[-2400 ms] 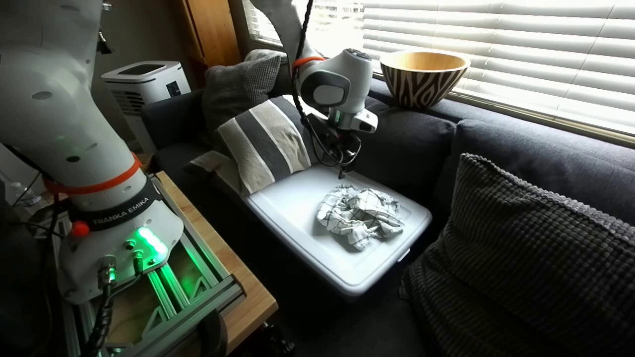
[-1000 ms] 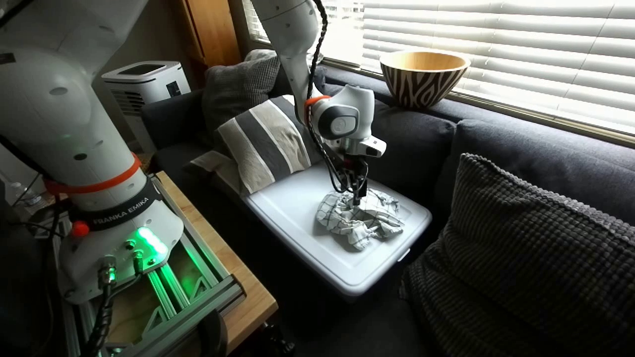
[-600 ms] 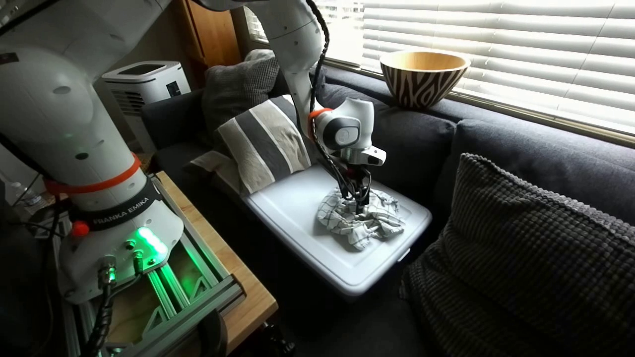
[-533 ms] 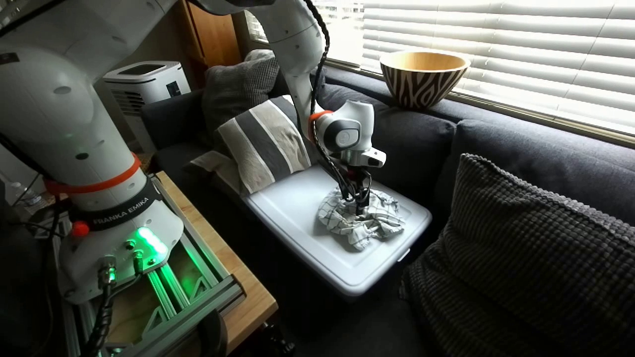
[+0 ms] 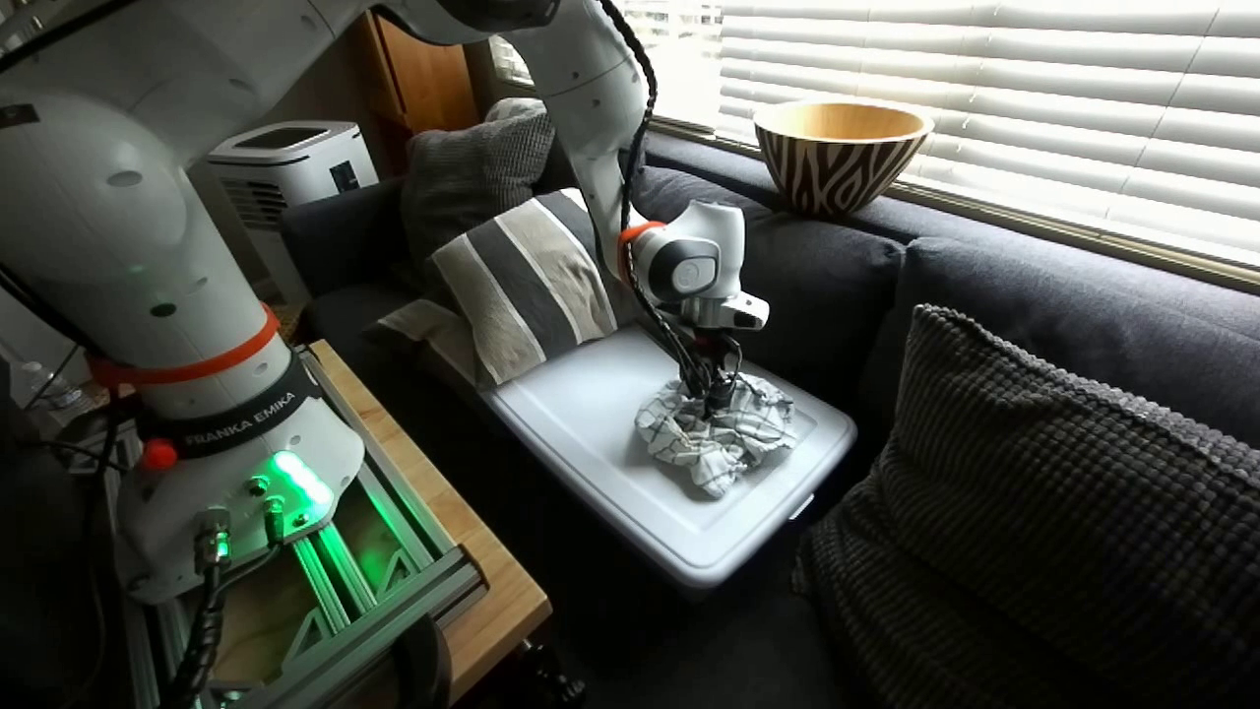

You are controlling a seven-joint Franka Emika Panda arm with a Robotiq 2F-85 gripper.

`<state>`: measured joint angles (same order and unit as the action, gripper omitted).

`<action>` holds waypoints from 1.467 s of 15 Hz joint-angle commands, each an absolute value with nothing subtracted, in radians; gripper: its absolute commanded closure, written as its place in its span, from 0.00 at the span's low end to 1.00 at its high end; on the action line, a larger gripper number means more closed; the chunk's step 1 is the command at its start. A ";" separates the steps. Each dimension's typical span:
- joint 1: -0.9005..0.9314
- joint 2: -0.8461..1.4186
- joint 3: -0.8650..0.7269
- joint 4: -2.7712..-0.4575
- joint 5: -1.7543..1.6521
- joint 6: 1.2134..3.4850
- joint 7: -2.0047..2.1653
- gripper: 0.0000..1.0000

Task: Use the towel to wipe the white lid.

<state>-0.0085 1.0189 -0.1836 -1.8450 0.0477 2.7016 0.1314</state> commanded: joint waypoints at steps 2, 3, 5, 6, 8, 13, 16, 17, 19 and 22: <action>-0.014 1.004 -0.160 -1.869 0.046 2.699 0.146 0.99; -0.018 0.991 -0.153 -1.885 0.048 2.704 0.140 0.99; -0.032 0.957 -0.131 -1.933 0.057 2.717 0.127 0.96; -0.039 0.941 -0.120 -1.956 0.061 2.722 0.120 0.96; -0.058 0.894 -0.095 -2.035 0.080 2.759 0.118 0.96; -0.150 0.825 -0.040 -2.190 0.147 2.928 0.099 0.96; -0.227 0.865 -0.010 -2.172 0.184 3.043 0.100 0.96; -0.258 0.895 -0.001 -2.139 0.187 3.056 0.097 0.96; -0.318 0.941 0.020 -2.087 0.192 3.049 0.090 0.96; -0.381 0.975 0.030 -2.048 0.181 2.928 0.065 0.96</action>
